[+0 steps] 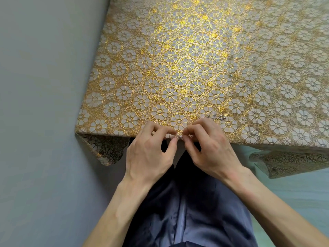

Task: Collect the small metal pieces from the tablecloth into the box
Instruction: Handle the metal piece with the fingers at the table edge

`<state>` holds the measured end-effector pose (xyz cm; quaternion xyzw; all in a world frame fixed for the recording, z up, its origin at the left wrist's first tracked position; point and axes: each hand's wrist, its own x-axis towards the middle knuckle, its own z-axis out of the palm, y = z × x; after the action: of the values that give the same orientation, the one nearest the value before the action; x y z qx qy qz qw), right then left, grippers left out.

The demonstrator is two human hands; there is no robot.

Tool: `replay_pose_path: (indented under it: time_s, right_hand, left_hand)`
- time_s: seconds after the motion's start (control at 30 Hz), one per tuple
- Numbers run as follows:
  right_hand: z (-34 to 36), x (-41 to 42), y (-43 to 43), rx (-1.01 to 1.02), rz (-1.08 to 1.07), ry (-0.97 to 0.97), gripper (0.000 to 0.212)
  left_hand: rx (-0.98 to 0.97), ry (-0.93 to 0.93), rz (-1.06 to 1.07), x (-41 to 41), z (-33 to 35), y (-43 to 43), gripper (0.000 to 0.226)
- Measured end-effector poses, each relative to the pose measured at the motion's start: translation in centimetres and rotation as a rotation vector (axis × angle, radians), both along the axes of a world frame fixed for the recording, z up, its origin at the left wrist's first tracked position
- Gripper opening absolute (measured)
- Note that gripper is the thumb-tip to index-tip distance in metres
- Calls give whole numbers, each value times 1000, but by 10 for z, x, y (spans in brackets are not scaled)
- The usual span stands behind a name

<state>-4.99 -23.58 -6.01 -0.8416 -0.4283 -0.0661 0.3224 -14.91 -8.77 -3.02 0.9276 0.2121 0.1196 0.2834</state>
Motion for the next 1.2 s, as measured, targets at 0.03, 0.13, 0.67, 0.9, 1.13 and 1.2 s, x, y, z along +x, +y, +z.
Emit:
replay_pose_path:
  time_s: [0.03, 0.13, 0.67, 0.9, 1.13, 1.2]
  right_hand:
    - [0, 0, -1, 6, 2, 1, 11]
    - [0, 2, -4, 11, 1, 22, 10]
    - [4, 6, -4, 20, 13, 60, 10]
    - [5, 6, 0, 45, 9, 76, 10]
    - [6, 6, 0, 45, 6, 108, 10]
    - [6, 6, 0, 43, 16, 110, 11]
  left_hand:
    - [28, 0, -15, 1, 0, 1, 16]
    - [97, -3, -53, 5, -2, 2, 16]
    - [-92, -45, -34, 7, -8, 4, 7]
    - [-108, -43, -59, 8, -8, 5, 8]
    - [-71, -35, -63, 9, -9, 6, 8]
    - [-67, -37, -67, 9, -9, 6, 8]
